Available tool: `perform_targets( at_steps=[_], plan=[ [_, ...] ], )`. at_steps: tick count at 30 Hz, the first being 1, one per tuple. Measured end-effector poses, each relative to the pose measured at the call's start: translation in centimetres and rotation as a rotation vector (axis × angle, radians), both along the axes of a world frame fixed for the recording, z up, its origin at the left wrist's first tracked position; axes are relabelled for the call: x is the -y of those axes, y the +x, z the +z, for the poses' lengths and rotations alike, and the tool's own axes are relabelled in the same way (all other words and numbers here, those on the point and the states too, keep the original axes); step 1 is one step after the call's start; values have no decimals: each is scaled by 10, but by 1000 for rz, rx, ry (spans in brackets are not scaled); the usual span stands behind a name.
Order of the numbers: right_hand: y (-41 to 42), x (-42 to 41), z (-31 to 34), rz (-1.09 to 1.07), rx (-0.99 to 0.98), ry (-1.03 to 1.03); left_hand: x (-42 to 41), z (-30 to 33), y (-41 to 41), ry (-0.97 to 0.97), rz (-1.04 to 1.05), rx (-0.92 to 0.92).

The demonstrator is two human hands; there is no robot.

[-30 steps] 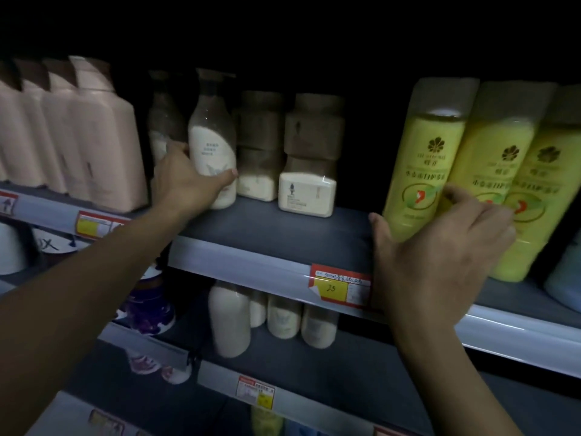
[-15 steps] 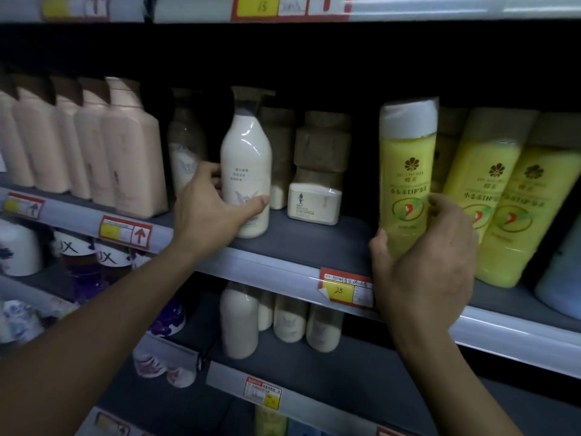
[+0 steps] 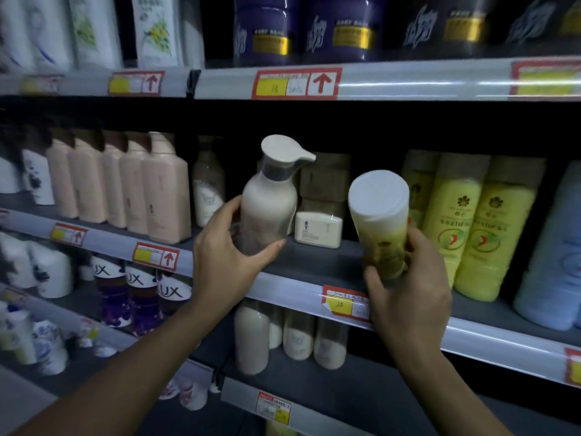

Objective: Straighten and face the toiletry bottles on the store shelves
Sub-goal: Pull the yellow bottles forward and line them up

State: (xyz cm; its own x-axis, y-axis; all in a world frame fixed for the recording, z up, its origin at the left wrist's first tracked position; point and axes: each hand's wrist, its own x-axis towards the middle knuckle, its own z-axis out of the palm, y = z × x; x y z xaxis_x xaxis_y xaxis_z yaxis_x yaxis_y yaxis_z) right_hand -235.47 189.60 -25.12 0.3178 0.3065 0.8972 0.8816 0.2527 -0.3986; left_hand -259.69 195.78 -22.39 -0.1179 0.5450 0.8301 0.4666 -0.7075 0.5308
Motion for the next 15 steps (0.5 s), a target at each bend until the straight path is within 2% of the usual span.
perform_targets(
  at_steps=[5, 10, 15],
  plan=[
    [-2, 21, 9, 126, -9, 100, 31, 17, -8, 41, -6, 31],
    [-14, 58, 16, 230, -123, 67, 62, 15, -14, -5, -59, 74],
    [-18, 86, -1, 275, -190, -19, 89, -14, -18, -129, -148, 121]
  ],
)
